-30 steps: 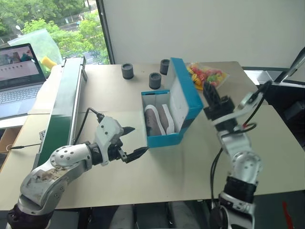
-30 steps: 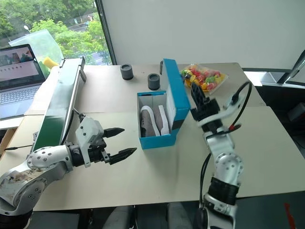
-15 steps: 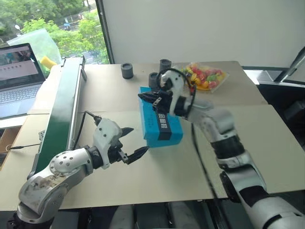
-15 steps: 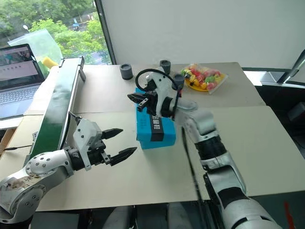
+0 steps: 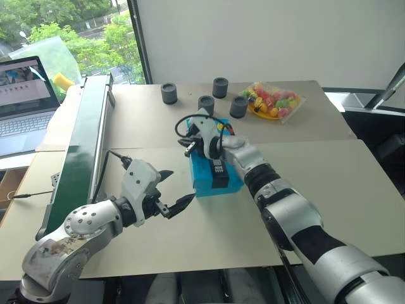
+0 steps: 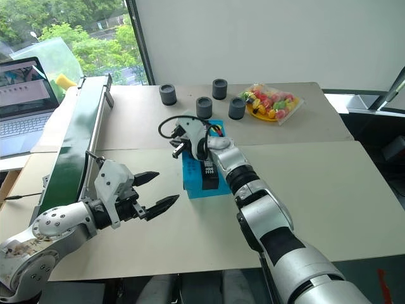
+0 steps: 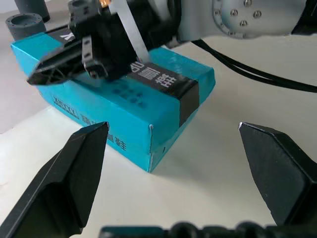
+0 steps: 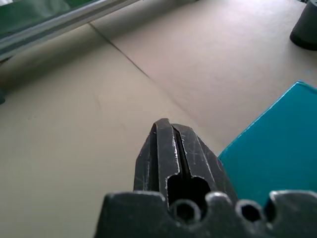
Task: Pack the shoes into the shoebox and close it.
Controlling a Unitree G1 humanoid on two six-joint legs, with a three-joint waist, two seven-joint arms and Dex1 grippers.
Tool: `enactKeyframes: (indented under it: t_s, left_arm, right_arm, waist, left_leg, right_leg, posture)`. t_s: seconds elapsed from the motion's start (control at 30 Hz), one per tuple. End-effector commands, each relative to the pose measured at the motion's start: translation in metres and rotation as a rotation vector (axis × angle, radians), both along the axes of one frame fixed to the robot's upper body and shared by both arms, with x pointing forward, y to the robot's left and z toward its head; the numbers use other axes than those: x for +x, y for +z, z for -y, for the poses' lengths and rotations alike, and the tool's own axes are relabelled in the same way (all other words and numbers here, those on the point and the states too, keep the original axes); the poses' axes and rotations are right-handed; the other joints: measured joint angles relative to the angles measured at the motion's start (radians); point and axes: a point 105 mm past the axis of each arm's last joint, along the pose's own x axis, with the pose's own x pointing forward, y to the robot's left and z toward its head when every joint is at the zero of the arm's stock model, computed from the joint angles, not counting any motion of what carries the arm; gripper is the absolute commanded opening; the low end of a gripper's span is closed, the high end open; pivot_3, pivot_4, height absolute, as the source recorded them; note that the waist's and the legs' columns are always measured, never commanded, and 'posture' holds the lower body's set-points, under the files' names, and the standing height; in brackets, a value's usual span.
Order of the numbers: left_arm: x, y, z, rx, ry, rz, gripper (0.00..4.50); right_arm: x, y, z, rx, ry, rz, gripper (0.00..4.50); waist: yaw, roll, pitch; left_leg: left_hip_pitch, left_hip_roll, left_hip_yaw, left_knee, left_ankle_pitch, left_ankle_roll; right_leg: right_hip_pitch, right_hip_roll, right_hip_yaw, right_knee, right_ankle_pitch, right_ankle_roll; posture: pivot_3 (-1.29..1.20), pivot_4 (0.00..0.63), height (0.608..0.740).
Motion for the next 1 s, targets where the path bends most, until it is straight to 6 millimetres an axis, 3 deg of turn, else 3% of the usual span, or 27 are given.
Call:
enactKeyframes:
  t_s: [0.03,0.17,0.4,0.5,0.6,0.67,0.7,0.77,0.87,1.0]
  left_arm:
    - [-0.004,0.011,0.0,-0.004,0.004,0.049,4.5]
    - [-0.005,0.01,0.001,-0.009,0.013,0.051,4.5]
    - [-0.007,0.008,0.0,-0.011,0.03,0.052,4.5]
    - [-0.001,0.005,-0.007,-0.036,0.091,0.056,4.5]
    - [0.007,0.005,-0.018,-0.046,0.198,0.092,4.5]
    - [0.009,0.008,-0.024,-0.082,0.268,0.114,4.5]
    - [0.009,0.008,-0.026,-0.09,0.284,0.121,4.5]
    - [0.009,0.009,-0.031,-0.124,0.345,0.134,4.5]
    - [0.009,0.01,-0.036,-0.17,0.401,0.138,4.5]
    - [0.012,0.007,-0.04,-0.173,0.444,0.139,4.5]
  right_arm:
    - [0.001,-0.011,0.007,-0.047,-0.001,0.003,0.06]
    - [-0.006,-0.035,0.009,-0.053,0.005,-0.066,0.06]
    - [-0.011,-0.044,0.003,-0.054,0.009,-0.084,0.06]
    - [-0.002,-0.017,0.004,0.018,-0.014,-0.026,0.06]
    - [0.007,0.036,0.02,0.208,-0.037,0.009,0.06]
    - [0.007,0.072,0.045,0.356,-0.056,-0.003,0.06]
    - [0.005,0.08,0.052,0.388,-0.056,-0.008,0.06]
    - [-0.012,0.102,0.087,0.49,-0.035,-0.035,0.06]
    - [-0.034,0.113,0.115,0.517,-0.034,-0.036,0.06]
    - [-0.042,0.098,0.142,0.43,-0.153,-0.027,0.06]
  waist:
    - [0.001,0.0,0.0]
    - [0.001,0.0,0.0]
    - [0.0,0.001,-0.002]
    - [0.0,0.001,-0.002]
    - [0.003,0.001,-0.002]
    - [0.009,0.001,-0.002]
    - [0.01,0.001,-0.002]
    - [0.013,0.001,-0.002]
    - [0.024,0.001,-0.002]
    - [0.007,0.001,-0.002]
  left_leg:
    - [0.0,0.0,0.0,0.0,0.0,0.0]
    - [0.002,0.0,0.0,0.0,0.0,0.0]
    - [0.005,0.0,0.0,0.0,0.0,0.0]
    - [0.006,0.0,0.0,0.0,0.0,-0.001]
    - [0.005,0.0,0.0,0.0,0.0,-0.001]
    - [0.001,0.0,-0.001,0.001,0.0,-0.001]
    - [0.0,0.0,-0.002,0.001,0.0,-0.001]
    - [-0.001,0.0,-0.002,0.001,0.0,-0.001]
    - [-0.003,0.0,-0.003,0.001,-0.002,-0.001]
    - [0.001,0.001,0.0,0.001,-0.002,-0.001]
  right_leg:
    - [0.001,0.0,0.0,0.0,0.0,0.0]
    - [0.003,0.0,0.0,0.0,0.0,0.0]
    - [0.005,0.0,0.0,0.0,0.0,0.0]
    - [0.006,0.0,0.0,0.0,0.0,0.0]
    - [0.005,0.0,0.0,0.001,0.0,0.0]
    - [0.002,0.0,-0.001,0.001,0.0,0.0]
    - [0.001,-0.001,-0.001,0.001,0.0,0.0]
    - [0.001,-0.001,-0.001,0.0,0.0,0.0]
    - [0.001,-0.001,-0.003,0.0,0.0,0.0]
    - [0.002,0.0,0.001,0.0,0.0,0.0]
  posture:
    - [0.0,0.15,0.74]
    - [0.0,0.15,0.74]
    - [0.0,0.15,0.74]
    - [0.0,0.15,0.74]
    - [0.0,0.15,0.74]
    - [0.0,0.15,0.74]
    - [0.0,0.15,0.74]
    - [0.0,0.15,0.74]
    - [0.0,0.15,0.74]
    - [0.0,0.15,0.74]
